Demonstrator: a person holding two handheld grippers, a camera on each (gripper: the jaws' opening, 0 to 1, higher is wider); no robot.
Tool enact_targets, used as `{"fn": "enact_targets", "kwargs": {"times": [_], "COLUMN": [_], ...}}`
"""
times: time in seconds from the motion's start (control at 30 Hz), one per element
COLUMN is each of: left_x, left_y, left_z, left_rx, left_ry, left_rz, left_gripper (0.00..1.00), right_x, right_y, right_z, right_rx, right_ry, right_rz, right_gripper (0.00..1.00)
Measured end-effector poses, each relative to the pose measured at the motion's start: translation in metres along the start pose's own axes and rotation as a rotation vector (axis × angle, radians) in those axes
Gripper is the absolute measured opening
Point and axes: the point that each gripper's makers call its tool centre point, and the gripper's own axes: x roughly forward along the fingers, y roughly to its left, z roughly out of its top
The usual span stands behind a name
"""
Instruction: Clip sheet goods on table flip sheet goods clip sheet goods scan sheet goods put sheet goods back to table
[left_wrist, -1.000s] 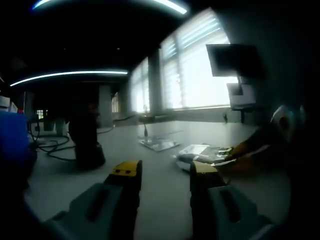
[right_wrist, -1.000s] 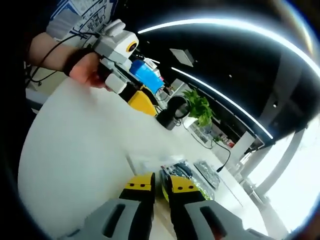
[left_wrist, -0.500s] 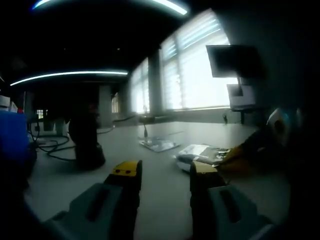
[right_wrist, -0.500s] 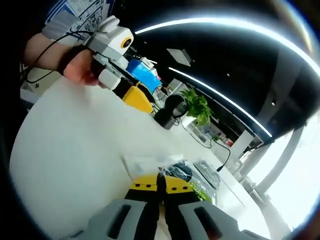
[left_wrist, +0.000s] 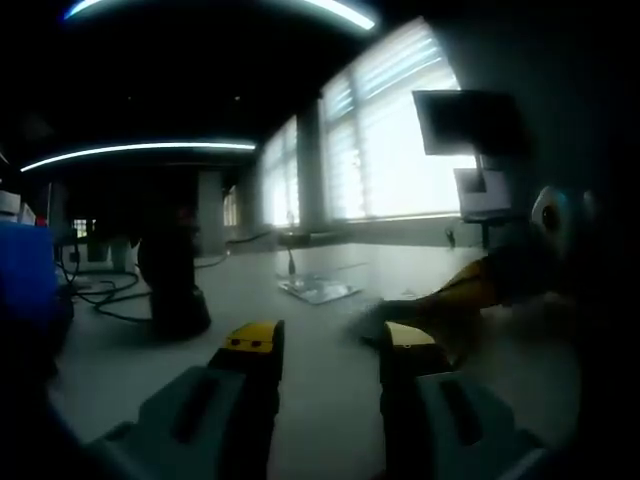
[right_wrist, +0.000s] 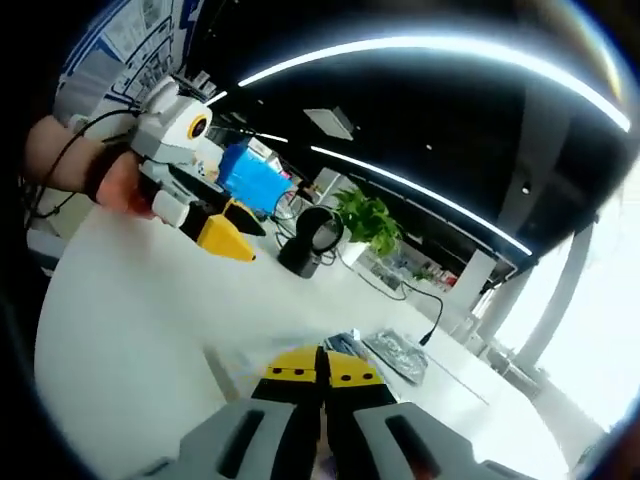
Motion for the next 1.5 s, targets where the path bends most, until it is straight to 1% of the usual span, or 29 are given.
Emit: {"fn": "enact_targets", "kwargs": {"times": [0.03,0.2,0.27,0.3,0.33,0.4,0.5,0.67,0.8,0.9,0.97,1.03,1.13,1.37,1.5], "left_x": [0.000,0.000,0.000,0.000,0.000,-0.001,-0.001,-0.001,-0.001,-0.001,-0.001,-0.001,-0.001,0.000,0.000], "left_y": [0.000,0.000,0.000,0.000,0.000,0.000,0.000,-0.001,-0.001,-0.001,-0.001,-0.002,-0.002,-0.001,0.000], "left_z": [0.000,0.000,0.000,0.000,0.000,0.000,0.001,0.001,0.000,0.000,0.000,0.000,0.000,0.000,0.000], "left_rx": [0.000,-0.001,-0.001,-0.001,-0.001,-0.001,-0.001,-0.001,0.000,0.000,-0.001,-0.001,0.000,0.001,0.002], "left_ry": [0.000,-0.001,-0.001,-0.001,-0.002,-0.002,-0.003,-0.002,-0.001,0.000,0.000,-0.001,0.000,0.001,0.002], "left_rz": [0.000,0.000,0.000,0.000,0.000,0.000,0.001,0.002,0.002,0.002,0.003,0.003,0.002,0.004,0.004], "left_gripper": [0.31,0.31,0.31,0.31,0.31,0.31,0.31,0.31,0.31,0.31,0.31,0.31,0.31,0.31,0.31], "right_x": [-0.001,-0.004,-0.006,-0.007,-0.008,-0.009,-0.012,-0.021,-0.028,-0.034,-0.043,-0.048,-0.052,-0.063,-0.067], "right_y": [-0.007,-0.030,-0.040,-0.048,-0.052,-0.065,-0.079,-0.105,-0.119,-0.128,-0.138,-0.144,-0.148,-0.157,-0.160], "right_z": [0.003,0.006,0.006,0.005,0.006,0.006,0.007,0.004,-0.002,-0.006,-0.013,-0.017,-0.019,-0.024,-0.025], "right_rx": [0.032,0.156,0.188,0.234,0.255,0.304,0.349,0.447,0.469,0.520,0.560,0.574,0.591,0.595,0.606], "right_ry": [-0.010,-0.026,-0.032,-0.036,-0.038,-0.052,-0.057,-0.080,-0.090,-0.093,-0.102,-0.106,-0.109,-0.117,-0.120], "right_rz": [-0.023,-0.092,-0.119,-0.151,-0.153,-0.180,-0.206,-0.290,-0.343,-0.389,-0.428,-0.449,-0.465,-0.520,-0.529], "right_gripper": [0.00,0.00,0.00,0.00,0.00,0.00,0.00,0.00,0.00,0.00,0.00,0.00,0.00,0.00,0.00]}}
